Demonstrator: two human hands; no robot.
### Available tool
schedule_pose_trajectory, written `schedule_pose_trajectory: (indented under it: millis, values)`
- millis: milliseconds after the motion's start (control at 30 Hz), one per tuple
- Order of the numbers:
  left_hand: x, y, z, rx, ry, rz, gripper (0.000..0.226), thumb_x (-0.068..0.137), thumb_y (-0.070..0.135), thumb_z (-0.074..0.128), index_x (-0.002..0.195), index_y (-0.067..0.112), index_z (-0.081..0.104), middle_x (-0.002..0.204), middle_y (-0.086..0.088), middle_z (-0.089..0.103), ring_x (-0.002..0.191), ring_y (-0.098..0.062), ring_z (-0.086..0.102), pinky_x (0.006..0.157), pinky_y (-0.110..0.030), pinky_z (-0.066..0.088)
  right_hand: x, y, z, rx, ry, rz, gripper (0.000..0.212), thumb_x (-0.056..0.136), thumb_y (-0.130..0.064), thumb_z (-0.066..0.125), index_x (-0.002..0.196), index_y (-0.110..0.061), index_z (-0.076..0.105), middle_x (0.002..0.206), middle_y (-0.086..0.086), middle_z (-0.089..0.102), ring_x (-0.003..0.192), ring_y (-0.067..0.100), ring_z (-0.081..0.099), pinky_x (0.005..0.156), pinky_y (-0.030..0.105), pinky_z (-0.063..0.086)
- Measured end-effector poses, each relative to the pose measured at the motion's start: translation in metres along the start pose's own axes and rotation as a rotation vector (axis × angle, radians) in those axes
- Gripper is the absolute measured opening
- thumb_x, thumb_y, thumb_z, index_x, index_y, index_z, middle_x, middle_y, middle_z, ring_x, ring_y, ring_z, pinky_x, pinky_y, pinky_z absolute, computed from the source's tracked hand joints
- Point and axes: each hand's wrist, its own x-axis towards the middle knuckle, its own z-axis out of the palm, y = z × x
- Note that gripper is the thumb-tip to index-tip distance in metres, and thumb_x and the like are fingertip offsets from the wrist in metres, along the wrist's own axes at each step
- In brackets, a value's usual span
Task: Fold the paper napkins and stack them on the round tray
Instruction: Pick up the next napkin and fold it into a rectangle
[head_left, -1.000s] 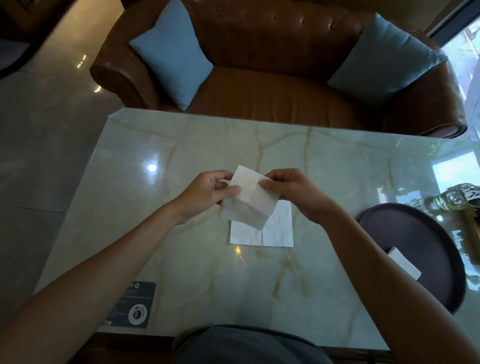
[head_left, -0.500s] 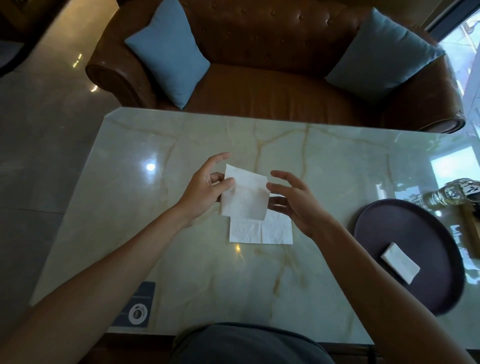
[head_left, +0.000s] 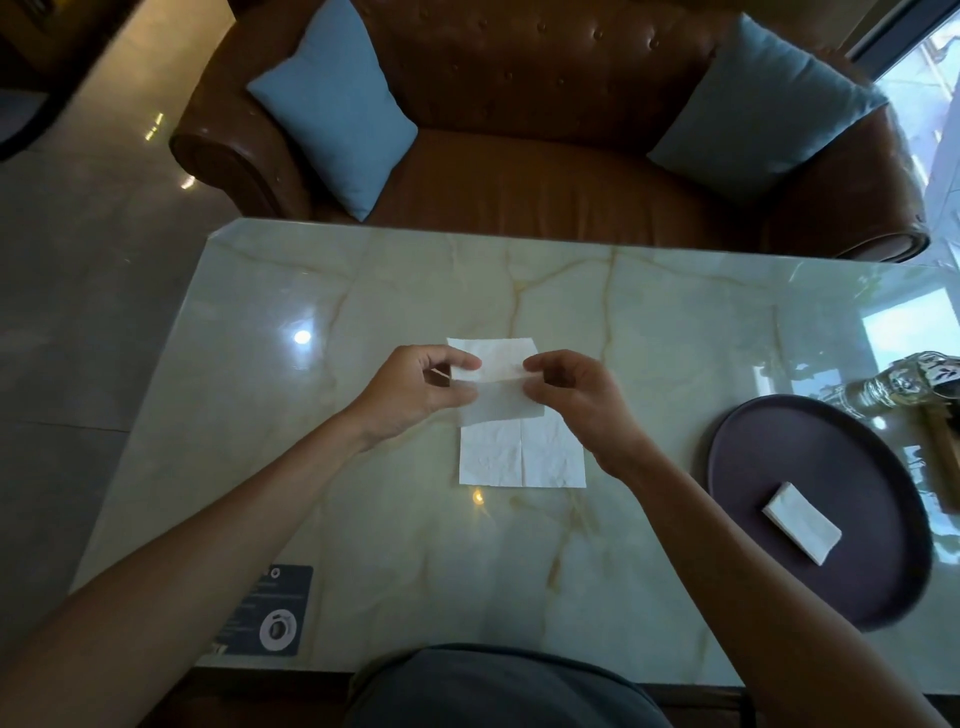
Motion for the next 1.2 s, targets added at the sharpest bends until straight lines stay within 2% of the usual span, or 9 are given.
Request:
schedule_pose_trajectory:
  millis: [167, 233, 300, 500, 600, 733, 867, 1000, 1200]
  values:
    - [0.003, -0.007, 0.007, 0.080, -0.009, 0.038, 0.037, 0.078, 0.010, 0.084, 0.111, 0.023, 0.073, 0.072, 0.000, 0.061, 0.067, -0.014, 0.056, 0.072, -0.030, 0.050, 0.000, 0.001, 0.007, -0.222, 0.012, -0.130, 0.036, 0.085, -0.005, 0.075, 0.119, -0.015, 0.067, 0.099, -0.007, 0.069, 0.094, 0.014, 0.066, 0.088, 0.029, 0.055]
    - [0.003, -0.011, 0.010, 0.114, 0.044, 0.059, 0.031, 0.080, 0.013, 0.082, 0.108, 0.025, 0.074, 0.076, -0.001, 0.068, 0.067, -0.020, 0.062, 0.074, -0.035, 0.054, 0.000, 0.004, 0.008, -0.306, 0.049, -0.174, 0.032, 0.085, -0.007, 0.075, 0.115, -0.017, 0.069, 0.102, -0.005, 0.070, 0.096, 0.016, 0.067, 0.089, 0.028, 0.054]
    - [0.003, -0.013, 0.011, 0.114, 0.086, 0.074, 0.023, 0.084, 0.013, 0.079, 0.104, 0.023, 0.076, 0.090, 0.000, 0.076, 0.080, -0.021, 0.071, 0.081, -0.039, 0.057, 0.001, 0.005, 0.009, -0.378, 0.098, -0.212, 0.021, 0.087, -0.009, 0.074, 0.105, -0.018, 0.073, 0.100, -0.002, 0.072, 0.091, 0.015, 0.067, 0.084, 0.024, 0.051]
    - [0.002, -0.015, 0.007, 0.210, 0.094, 0.116, 0.009, 0.092, 0.027, 0.073, 0.100, 0.030, 0.076, 0.107, 0.008, 0.060, 0.095, -0.001, 0.065, 0.086, -0.013, 0.049, 0.001, 0.005, 0.002, -0.439, 0.133, -0.200, 0.006, 0.091, -0.019, 0.071, 0.093, -0.024, 0.074, 0.102, -0.013, 0.063, 0.096, 0.000, 0.061, 0.078, 0.006, 0.038]
    - [0.002, -0.015, 0.004, 0.194, 0.052, 0.106, 0.009, 0.094, 0.027, 0.072, 0.100, 0.023, 0.077, 0.110, 0.011, 0.065, 0.098, -0.001, 0.066, 0.088, -0.018, 0.050, 0.003, -0.001, -0.003, -0.398, 0.059, -0.164, 0.005, 0.091, -0.018, 0.069, 0.092, -0.021, 0.073, 0.093, -0.011, 0.071, 0.090, 0.007, 0.067, 0.076, 0.019, 0.045]
    - [0.001, -0.008, 0.001, 0.029, -0.061, 0.090, 0.007, 0.097, 0.015, 0.068, 0.096, 0.013, 0.075, 0.090, 0.002, 0.076, 0.081, -0.004, 0.068, 0.082, -0.023, 0.052, 0.004, -0.014, -0.005, -0.441, -0.142, -0.119, 0.010, 0.091, -0.022, 0.071, 0.099, -0.018, 0.074, 0.088, -0.002, 0.073, 0.078, 0.016, 0.066, 0.069, 0.033, 0.050]
    - [0.000, -0.002, 0.000, 0.004, -0.137, 0.089, 0.012, 0.098, 0.017, 0.067, 0.103, 0.009, 0.074, 0.099, -0.014, 0.077, 0.086, -0.011, 0.071, 0.085, -0.031, 0.057, 0.005, -0.028, 0.001, -0.597, -0.232, -0.126, 0.019, 0.096, -0.031, 0.065, 0.089, -0.016, 0.074, 0.082, -0.003, 0.070, 0.074, 0.011, 0.060, 0.063, 0.025, 0.043]
    - [-0.001, 0.006, 0.001, -0.009, -0.168, 0.079, 0.017, 0.100, 0.020, 0.064, 0.105, 0.007, 0.075, 0.092, -0.007, 0.078, 0.080, -0.009, 0.072, 0.071, -0.023, 0.057, 0.004, -0.038, 0.004, -0.663, -0.264, -0.158, 0.027, 0.098, -0.033, 0.062, 0.090, -0.011, 0.075, 0.087, 0.006, 0.073, 0.082, 0.021, 0.066, 0.070, 0.038, 0.050]
    - [0.000, 0.006, 0.005, 0.035, -0.164, 0.107, 0.018, 0.101, 0.023, 0.062, 0.104, 0.013, 0.076, 0.094, -0.001, 0.079, 0.085, -0.012, 0.075, 0.071, -0.020, 0.056, 0.000, -0.048, 0.005, -0.695, -0.299, -0.197, 0.029, 0.101, -0.028, 0.059, 0.086, -0.008, 0.074, 0.079, 0.006, 0.069, 0.071, 0.017, 0.058, 0.064, 0.029, 0.043]
